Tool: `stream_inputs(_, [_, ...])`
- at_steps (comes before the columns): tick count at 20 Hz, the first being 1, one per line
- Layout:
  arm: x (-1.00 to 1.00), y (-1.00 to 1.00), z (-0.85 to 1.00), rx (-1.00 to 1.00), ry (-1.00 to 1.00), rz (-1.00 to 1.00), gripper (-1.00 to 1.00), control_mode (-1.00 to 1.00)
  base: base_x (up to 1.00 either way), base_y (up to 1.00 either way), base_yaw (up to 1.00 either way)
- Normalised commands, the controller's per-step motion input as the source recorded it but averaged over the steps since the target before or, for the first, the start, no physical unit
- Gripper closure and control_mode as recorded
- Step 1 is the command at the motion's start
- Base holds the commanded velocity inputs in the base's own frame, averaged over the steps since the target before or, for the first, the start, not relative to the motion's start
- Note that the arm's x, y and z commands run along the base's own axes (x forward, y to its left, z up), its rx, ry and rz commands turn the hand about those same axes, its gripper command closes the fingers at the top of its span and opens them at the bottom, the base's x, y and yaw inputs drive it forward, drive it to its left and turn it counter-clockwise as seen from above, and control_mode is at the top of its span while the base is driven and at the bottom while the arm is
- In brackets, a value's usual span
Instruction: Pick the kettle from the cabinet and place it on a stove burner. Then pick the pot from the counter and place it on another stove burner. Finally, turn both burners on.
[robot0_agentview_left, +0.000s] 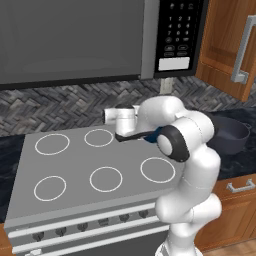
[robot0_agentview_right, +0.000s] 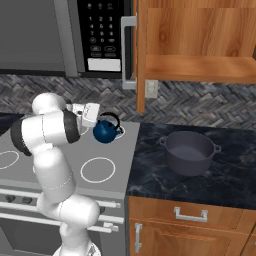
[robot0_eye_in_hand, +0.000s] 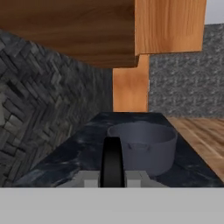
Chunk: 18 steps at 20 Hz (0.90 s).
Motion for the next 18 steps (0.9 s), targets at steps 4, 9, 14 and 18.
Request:
stream_inputs(4, [0.31, 0.04, -0.31, 0.00, -0.05, -0.01, 1.00, -1.00, 0.00, 0.00, 0.00])
stream_inputs(9, [0.29, 0.00, -0.13, -0.02, -0.09, -0.03, 1.00, -1.00, 0.00, 0.00, 0.00])
stream_inputs(14, [0.32, 0.00, -0.15, -0.03, -0.11, -0.04, 1.00, -1.00, 0.00, 0.00, 0.00])
stream_inputs(18, [0.32, 0.00, -0.22, -0.03, -0.15, -0.04, 1.00, -1.00, 0.00, 0.00, 0.00])
